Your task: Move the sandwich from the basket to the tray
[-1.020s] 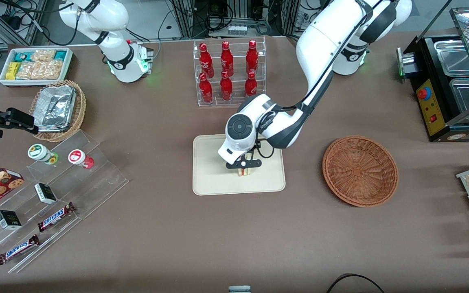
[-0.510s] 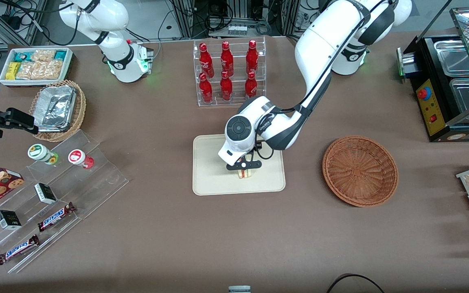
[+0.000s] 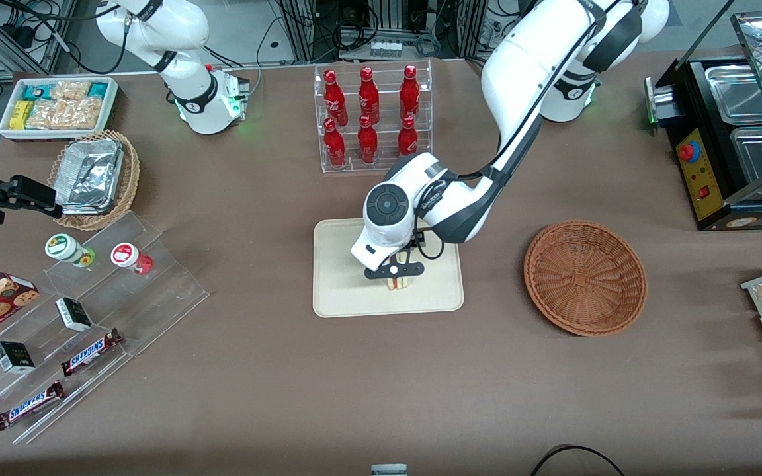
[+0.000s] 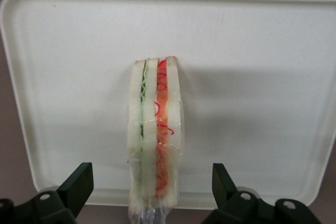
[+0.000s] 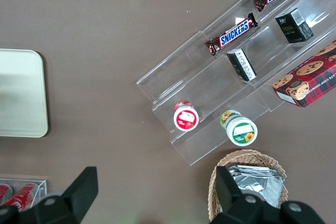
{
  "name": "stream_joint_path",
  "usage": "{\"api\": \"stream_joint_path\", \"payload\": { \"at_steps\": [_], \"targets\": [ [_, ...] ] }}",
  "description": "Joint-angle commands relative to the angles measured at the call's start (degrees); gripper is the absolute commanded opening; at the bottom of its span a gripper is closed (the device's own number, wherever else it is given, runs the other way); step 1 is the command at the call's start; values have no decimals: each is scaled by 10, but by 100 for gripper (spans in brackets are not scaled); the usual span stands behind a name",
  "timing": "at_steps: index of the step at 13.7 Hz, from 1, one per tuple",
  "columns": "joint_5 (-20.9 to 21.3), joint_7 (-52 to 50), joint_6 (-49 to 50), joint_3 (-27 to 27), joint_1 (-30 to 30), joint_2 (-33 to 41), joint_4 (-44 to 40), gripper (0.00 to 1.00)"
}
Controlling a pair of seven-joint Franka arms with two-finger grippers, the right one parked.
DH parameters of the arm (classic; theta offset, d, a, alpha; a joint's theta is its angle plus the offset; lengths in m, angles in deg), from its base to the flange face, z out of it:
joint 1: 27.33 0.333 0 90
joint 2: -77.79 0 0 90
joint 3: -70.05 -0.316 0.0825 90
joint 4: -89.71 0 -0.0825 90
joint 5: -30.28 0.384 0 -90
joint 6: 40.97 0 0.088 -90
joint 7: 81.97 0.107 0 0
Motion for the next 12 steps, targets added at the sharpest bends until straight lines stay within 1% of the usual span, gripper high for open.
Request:
{"api": "stream_joint_path", "payload": {
  "at_steps": [1,3,6,8,10,12],
  "targets": [
    [5,37,48,-4,10,46,-5,100],
    [4,121,65,-6,26,77,-3,100],
    [3,195,111,-5,74,108,-1,100],
    [1,287,145,-5,113,130,2,100],
    [-2,318,174,-4,153,154,12,100],
    [2,318,194,-6,179,170,20,100]
  ]
}}
